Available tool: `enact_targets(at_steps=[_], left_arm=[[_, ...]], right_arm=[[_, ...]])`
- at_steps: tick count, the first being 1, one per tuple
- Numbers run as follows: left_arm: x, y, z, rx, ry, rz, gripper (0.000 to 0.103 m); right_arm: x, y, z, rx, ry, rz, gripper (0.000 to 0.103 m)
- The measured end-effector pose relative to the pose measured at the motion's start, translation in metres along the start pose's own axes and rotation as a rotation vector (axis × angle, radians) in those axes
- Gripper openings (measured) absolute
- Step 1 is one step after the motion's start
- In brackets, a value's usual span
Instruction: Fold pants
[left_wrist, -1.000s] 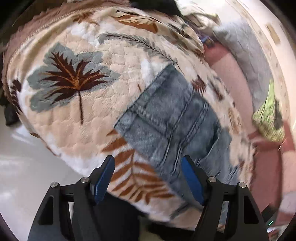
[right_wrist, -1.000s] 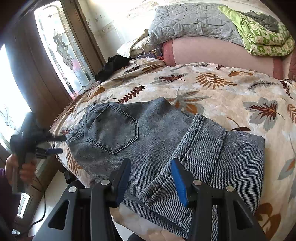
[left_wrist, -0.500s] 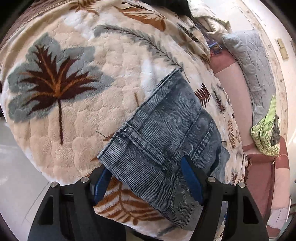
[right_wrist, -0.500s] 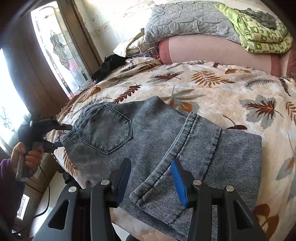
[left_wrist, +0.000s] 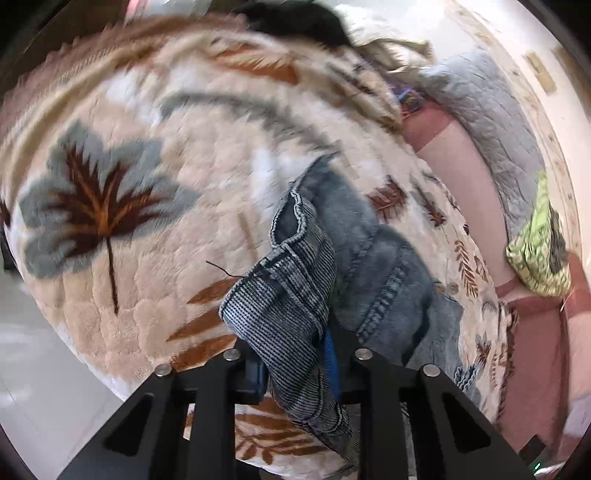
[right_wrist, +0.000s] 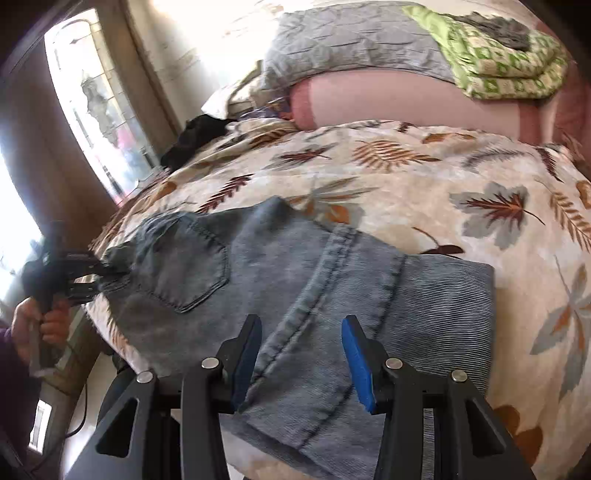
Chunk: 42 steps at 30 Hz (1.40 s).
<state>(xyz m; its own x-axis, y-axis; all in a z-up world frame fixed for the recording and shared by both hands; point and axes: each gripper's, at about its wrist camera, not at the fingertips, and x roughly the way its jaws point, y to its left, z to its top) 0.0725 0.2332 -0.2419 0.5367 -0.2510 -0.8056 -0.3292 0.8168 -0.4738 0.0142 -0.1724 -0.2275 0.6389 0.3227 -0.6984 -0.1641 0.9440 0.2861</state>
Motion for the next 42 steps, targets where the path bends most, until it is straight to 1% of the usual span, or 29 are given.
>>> enact_targets(at_steps=[3, 6, 7, 8, 9, 11, 12, 14, 15, 17, 18, 20, 21, 24, 26, 27, 28, 29, 31, 32, 33, 35, 36, 37, 38, 39, 40, 42], left_arm=[[-0.020, -0.029, -0.004, 0.113, -0.060, 0.010, 0.023], [-0.045, -0.071, -0.014, 0.270, -0.121, 0.010, 0.023], [-0.052, -0.084, -0.018, 0.312, -0.133, 0.002, 0.023], [-0.055, -0.093, -0.020, 0.337, -0.139, -0.003, 0.023], [-0.064, -0.111, -0.028, 0.394, -0.152, -0.012, 0.022], [-0.074, -0.137, -0.041, 0.476, -0.164, -0.031, 0.022], [-0.075, -0.148, -0.046, 0.502, -0.164, -0.037, 0.022], [-0.079, -0.179, -0.065, 0.591, -0.156, -0.067, 0.022], [-0.080, -0.187, -0.071, 0.613, -0.150, -0.077, 0.022], [-0.076, -0.215, -0.094, 0.687, -0.117, -0.117, 0.022], [-0.075, -0.221, -0.102, 0.708, -0.104, -0.130, 0.022], [-0.066, -0.245, -0.130, 0.782, -0.058, -0.165, 0.022], [-0.064, -0.250, -0.140, 0.802, -0.046, -0.175, 0.022], [-0.033, -0.279, -0.183, 0.867, 0.036, -0.209, 0.023], [-0.010, -0.289, -0.208, 0.902, 0.092, -0.204, 0.025], [0.004, -0.294, -0.220, 0.908, 0.143, -0.208, 0.031], [0.020, -0.295, -0.232, 0.906, 0.224, -0.239, 0.038], [0.033, -0.295, -0.240, 0.902, 0.305, -0.252, 0.041], [0.040, -0.293, -0.244, 0.892, 0.360, -0.240, 0.043], [0.036, -0.291, -0.242, 0.893, 0.351, -0.253, 0.043], [0.029, -0.289, -0.237, 0.899, 0.321, -0.263, 0.044], [0.012, -0.285, -0.221, 0.907, 0.245, -0.264, 0.052], [-0.001, -0.279, -0.210, 0.899, 0.189, -0.266, 0.057], [-0.009, -0.275, -0.204, 0.890, 0.154, -0.265, 0.061], [-0.014, -0.271, -0.196, 0.881, 0.117, -0.259, 0.063], [-0.018, -0.269, -0.186, 0.877, 0.081, -0.239, 0.064], [-0.021, -0.262, -0.178, 0.880, 0.043, -0.189, 0.064], [-0.017, -0.250, -0.164, 0.881, -0.006, -0.085, 0.064]], right_arm=[[-0.001, -0.016, 0.001, 0.060, -0.004, -0.034, 0.049], [-0.005, -0.033, 0.002, 0.132, -0.013, -0.059, 0.049], [-0.008, -0.043, 0.003, 0.176, -0.019, -0.066, 0.049], [-0.010, -0.049, 0.004, 0.211, -0.026, -0.072, 0.049], [-0.012, -0.057, 0.004, 0.252, -0.033, -0.077, 0.049], [-0.017, -0.072, 0.003, 0.324, -0.044, -0.087, 0.049], [-0.019, -0.081, 0.003, 0.368, -0.049, -0.087, 0.049], [-0.023, -0.099, -0.001, 0.462, -0.056, -0.075, 0.049], [-0.025, -0.107, -0.002, 0.501, -0.059, -0.074, 0.049], [-0.030, -0.122, -0.007, 0.565, -0.066, -0.083, 0.049], [-0.033, -0.130, -0.009, 0.598, -0.072, -0.083, 0.049], [-0.038, -0.140, -0.012, 0.643, -0.085, -0.081, 0.049], [-0.042, -0.147, -0.014, 0.673, -0.096, -0.080, 0.049], [-0.049, -0.165, -0.020, 0.744, -0.118, -0.070, 0.049], [-0.053, -0.175, -0.024, 0.781, -0.127, -0.073, 0.049], [-0.054, -0.179, -0.025, 0.798, -0.131, -0.073, 0.049], [-0.056, -0.184, -0.028, 0.820, -0.134, -0.071, 0.049], [-0.057, -0.188, -0.030, 0.837, -0.135, -0.068, 0.049], [-0.057, -0.193, -0.033, 0.852, -0.120, -0.062, 0.049], [-0.055, -0.194, -0.033, 0.849, -0.109, -0.059, 0.049], [-0.055, -0.194, -0.033, 0.844, -0.101, -0.054, 0.049], [-0.051, -0.193, -0.033, 0.825, -0.083, -0.029, 0.049], [-0.050, -0.191, -0.031, 0.815, -0.078, -0.014, 0.049], [-0.049, -0.189, -0.030, 0.808, -0.079, -0.002, 0.049], [-0.048, -0.186, -0.028, 0.801, -0.079, 0.010, 0.049], [-0.047, -0.182, -0.026, 0.789, -0.079, 0.025, 0.049], [-0.045, -0.178, -0.023, 0.774, -0.079, 0.037, 0.049], [-0.044, -0.166, -0.017, 0.729, -0.089, 0.051, 0.049]])
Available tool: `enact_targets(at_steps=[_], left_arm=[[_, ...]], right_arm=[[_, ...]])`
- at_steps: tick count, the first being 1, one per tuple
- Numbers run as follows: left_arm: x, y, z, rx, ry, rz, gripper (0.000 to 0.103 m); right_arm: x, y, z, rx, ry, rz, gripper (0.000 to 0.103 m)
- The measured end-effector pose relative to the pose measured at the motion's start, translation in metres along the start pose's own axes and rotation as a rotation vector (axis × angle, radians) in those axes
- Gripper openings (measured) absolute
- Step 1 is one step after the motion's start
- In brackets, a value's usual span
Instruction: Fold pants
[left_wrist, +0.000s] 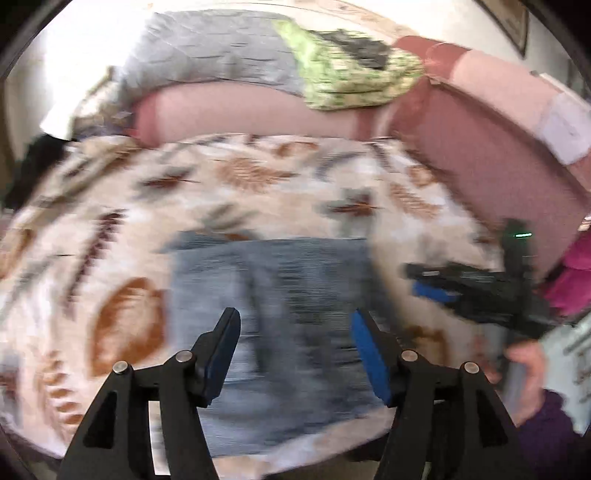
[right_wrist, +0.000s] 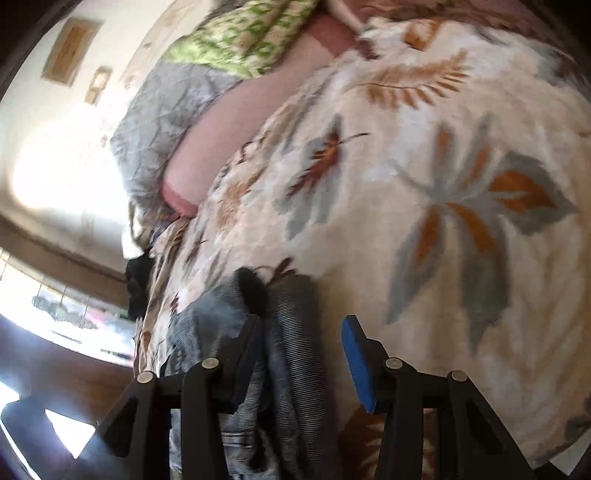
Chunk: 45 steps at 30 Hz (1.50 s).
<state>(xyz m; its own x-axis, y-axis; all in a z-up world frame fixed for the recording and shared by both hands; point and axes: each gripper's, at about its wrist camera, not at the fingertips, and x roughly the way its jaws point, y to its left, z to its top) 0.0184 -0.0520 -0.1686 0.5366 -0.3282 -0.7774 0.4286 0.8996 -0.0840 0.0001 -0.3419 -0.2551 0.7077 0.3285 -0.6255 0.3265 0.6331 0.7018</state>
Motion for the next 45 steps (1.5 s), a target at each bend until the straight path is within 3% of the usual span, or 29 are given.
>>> enact_targets(at_steps=[2, 6, 10, 14, 17, 20, 22, 26, 31, 36, 38, 40, 43, 45], left_arm=[[0.006, 0.016, -0.006, -0.004, 0.033, 0.118, 0.064], [0.021, 0.036, -0.014, -0.029, 0.092, 0.226, 0.064], [0.036, 0.039, -0.034, -0.033, 0.155, 0.215, 0.064], [0.062, 0.026, -0.057, 0.077, 0.185, 0.261, 0.065], [0.066, 0.031, -0.062, 0.037, 0.179, 0.246, 0.066], [0.059, 0.040, -0.052, 0.011, 0.202, 0.202, 0.066], [0.050, 0.046, -0.042, -0.015, 0.177, 0.191, 0.066], [0.041, 0.049, -0.015, -0.004, 0.111, 0.216, 0.066], [0.064, 0.059, 0.025, -0.052, 0.111, 0.228, 0.066], [0.108, 0.065, 0.044, -0.125, 0.173, 0.208, 0.066], [0.128, 0.066, 0.045, -0.138, 0.217, 0.214, 0.067], [0.155, 0.069, 0.040, -0.164, 0.298, 0.229, 0.076], [0.166, 0.074, 0.037, -0.185, 0.302, 0.264, 0.091], [0.163, 0.077, 0.039, -0.201, 0.308, 0.252, 0.091]], right_arm=[[0.000, 0.017, -0.005, -0.069, -0.011, 0.029, 0.049], [0.000, 0.055, -0.023, -0.230, -0.024, 0.078, 0.049], [0.017, 0.084, -0.045, -0.369, 0.059, 0.103, 0.049], [0.055, 0.087, -0.065, -0.492, 0.228, -0.052, 0.047], [0.054, 0.087, -0.068, -0.529, 0.241, -0.045, 0.047], [0.046, 0.083, -0.066, -0.499, 0.231, -0.017, 0.046], [0.036, 0.084, -0.062, -0.493, 0.188, -0.001, 0.047], [0.020, 0.088, -0.046, -0.448, 0.064, 0.031, 0.048], [0.023, 0.105, -0.032, -0.441, -0.030, 0.033, 0.048], [0.045, 0.109, -0.012, -0.401, -0.026, 0.035, 0.048], [0.063, 0.101, -0.006, -0.369, 0.028, 0.005, 0.050], [0.089, 0.086, -0.002, -0.314, 0.122, -0.050, 0.054], [0.101, 0.067, 0.009, -0.201, 0.176, 0.005, 0.054], [0.102, 0.065, 0.011, -0.201, 0.189, 0.023, 0.054]])
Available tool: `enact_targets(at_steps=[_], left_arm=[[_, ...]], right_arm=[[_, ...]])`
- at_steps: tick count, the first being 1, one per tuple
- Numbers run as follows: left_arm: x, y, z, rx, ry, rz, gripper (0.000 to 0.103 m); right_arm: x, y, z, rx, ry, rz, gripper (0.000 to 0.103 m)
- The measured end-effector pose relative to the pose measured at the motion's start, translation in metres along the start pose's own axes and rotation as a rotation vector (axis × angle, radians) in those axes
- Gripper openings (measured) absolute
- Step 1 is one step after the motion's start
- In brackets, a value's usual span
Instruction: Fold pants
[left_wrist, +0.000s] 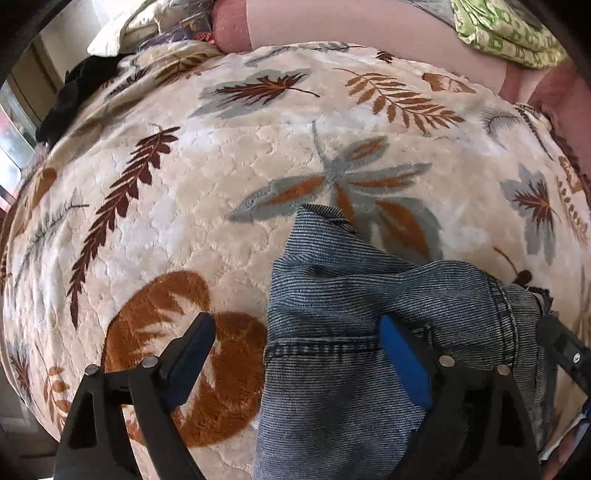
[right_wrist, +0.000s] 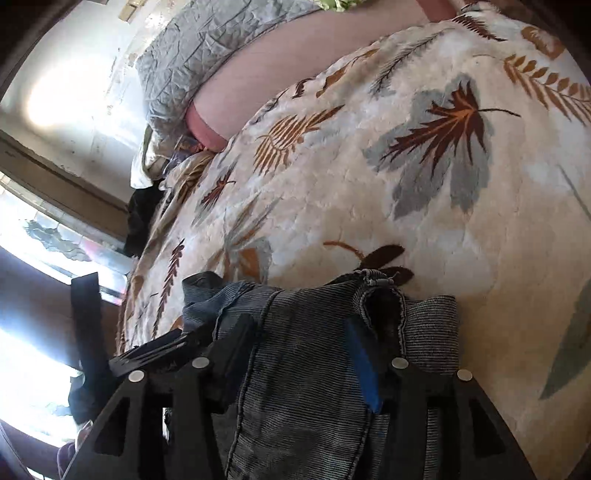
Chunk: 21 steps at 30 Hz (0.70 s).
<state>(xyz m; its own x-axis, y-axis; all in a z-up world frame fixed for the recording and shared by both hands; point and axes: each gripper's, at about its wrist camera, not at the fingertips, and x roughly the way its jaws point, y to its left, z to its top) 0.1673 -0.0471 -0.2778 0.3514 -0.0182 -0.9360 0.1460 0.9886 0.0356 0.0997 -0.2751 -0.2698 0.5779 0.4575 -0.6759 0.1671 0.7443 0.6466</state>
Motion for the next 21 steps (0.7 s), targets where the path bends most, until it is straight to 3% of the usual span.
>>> enact_targets(at_steps=[5, 9, 13, 16, 18, 21], left_arm=[[-0.038, 0.010, -0.016, 0.004, -0.060, 0.003, 0.091], [-0.085, 0.013, -0.055, 0.055, -0.148, 0.008, 0.091], [-0.104, 0.014, -0.088, 0.097, -0.164, 0.000, 0.091], [-0.097, 0.007, -0.117, 0.158, -0.125, 0.010, 0.091], [-0.082, 0.005, -0.131, 0.167, -0.079, 0.001, 0.091], [-0.067, 0.007, -0.139, 0.151, -0.074, -0.007, 0.092]], right_arm=[[-0.023, 0.010, -0.013, -0.053, -0.051, -0.002, 0.060], [-0.049, 0.031, -0.036, -0.167, -0.102, -0.004, 0.061], [-0.071, 0.050, -0.068, -0.277, -0.119, 0.006, 0.061], [-0.075, 0.047, -0.092, -0.249, -0.092, 0.017, 0.061], [-0.070, 0.047, -0.108, -0.253, -0.047, -0.015, 0.061], [-0.054, 0.042, -0.127, -0.269, 0.040, -0.079, 0.062]])
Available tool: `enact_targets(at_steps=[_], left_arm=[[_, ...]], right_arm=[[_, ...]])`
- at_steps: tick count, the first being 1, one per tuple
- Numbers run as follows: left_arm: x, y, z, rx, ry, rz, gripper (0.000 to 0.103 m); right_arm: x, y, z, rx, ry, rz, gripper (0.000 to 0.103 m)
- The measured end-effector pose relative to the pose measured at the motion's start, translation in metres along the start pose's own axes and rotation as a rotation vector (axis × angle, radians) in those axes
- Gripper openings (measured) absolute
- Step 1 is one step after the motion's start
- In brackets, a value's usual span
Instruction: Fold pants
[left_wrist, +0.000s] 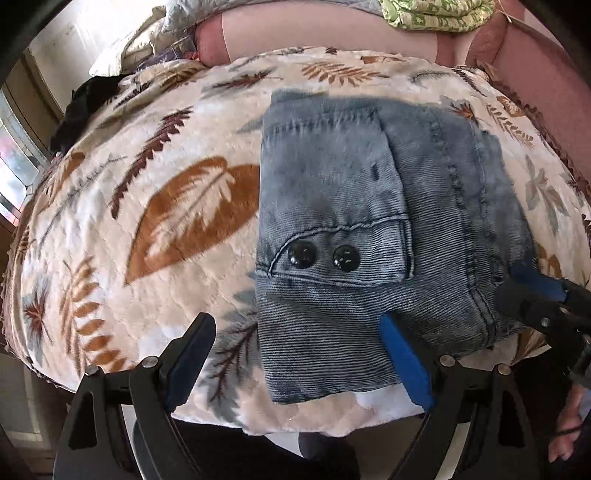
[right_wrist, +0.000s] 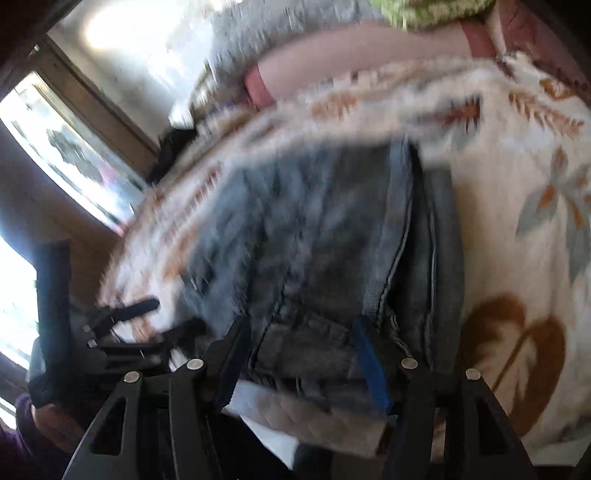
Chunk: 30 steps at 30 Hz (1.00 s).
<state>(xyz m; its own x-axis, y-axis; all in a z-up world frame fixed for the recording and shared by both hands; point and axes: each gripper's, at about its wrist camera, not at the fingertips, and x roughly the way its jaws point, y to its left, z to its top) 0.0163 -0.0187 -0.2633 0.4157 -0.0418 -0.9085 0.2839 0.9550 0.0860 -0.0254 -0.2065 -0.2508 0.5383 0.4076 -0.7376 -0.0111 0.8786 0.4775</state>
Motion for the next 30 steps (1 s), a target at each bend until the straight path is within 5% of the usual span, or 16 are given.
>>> enact_targets(at_steps=[3, 8, 16, 30], left_arm=[[-0.015, 0.001, 0.008, -0.001, -0.008, 0.021, 0.092], [-0.060, 0.004, 0.008, 0.007, -0.135, 0.079, 0.092], [-0.136, 0.010, 0.010, -0.030, -0.336, 0.146, 0.092], [-0.185, 0.025, 0.002, -0.070, -0.441, 0.157, 0.092]], right_arm=[[-0.006, 0.011, -0.003, -0.047, -0.009, -0.045, 0.061], [-0.041, 0.002, -0.008, 0.049, -0.107, 0.030, 0.061], [-0.107, 0.030, -0.008, -0.040, -0.290, -0.051, 0.061], [-0.149, 0.088, 0.001, -0.145, -0.444, -0.088, 0.068]])
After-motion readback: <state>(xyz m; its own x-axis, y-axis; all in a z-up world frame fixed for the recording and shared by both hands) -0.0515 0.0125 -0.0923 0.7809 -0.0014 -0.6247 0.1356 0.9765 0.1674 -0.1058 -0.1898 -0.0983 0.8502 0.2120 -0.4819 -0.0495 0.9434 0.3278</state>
